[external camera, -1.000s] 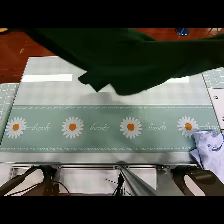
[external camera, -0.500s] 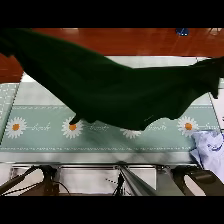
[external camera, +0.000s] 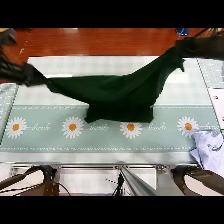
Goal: Fold the shirts.
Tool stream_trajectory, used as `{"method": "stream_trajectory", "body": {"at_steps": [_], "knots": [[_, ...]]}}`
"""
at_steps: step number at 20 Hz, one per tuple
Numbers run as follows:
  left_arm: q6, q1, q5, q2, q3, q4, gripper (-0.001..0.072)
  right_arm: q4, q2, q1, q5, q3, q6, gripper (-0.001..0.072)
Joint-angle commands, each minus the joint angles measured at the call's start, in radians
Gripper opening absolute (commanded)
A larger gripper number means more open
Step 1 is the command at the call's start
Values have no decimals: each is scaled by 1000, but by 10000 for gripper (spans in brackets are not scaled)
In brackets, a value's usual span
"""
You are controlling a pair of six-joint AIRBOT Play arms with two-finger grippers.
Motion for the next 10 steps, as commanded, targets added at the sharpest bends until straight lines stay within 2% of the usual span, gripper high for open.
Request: {"method": "stream_trajectory", "body": {"at_steps": [1,4,5,7,8,10], "knots": [[73,-29,-8,-35,-198,2,28,4,-168,0,-98,0,32,22],[118,-28,-7,-37,-318,2,29,2,-234,0,-70,0,36,24],[122,-28,-7,-37,-345,2,29,-11,-233,0,-71,0,35,65],[134,-28,-7,-37,-377,2,29,-64,-200,0,-42,0,31,384],[137,-28,-7,-37,-385,2,29,-103,-171,-1,-1,0,11,432],[137,-28,-7,-37,-387,1,29,-242,-113,-2,150,0,-10,433]]}}
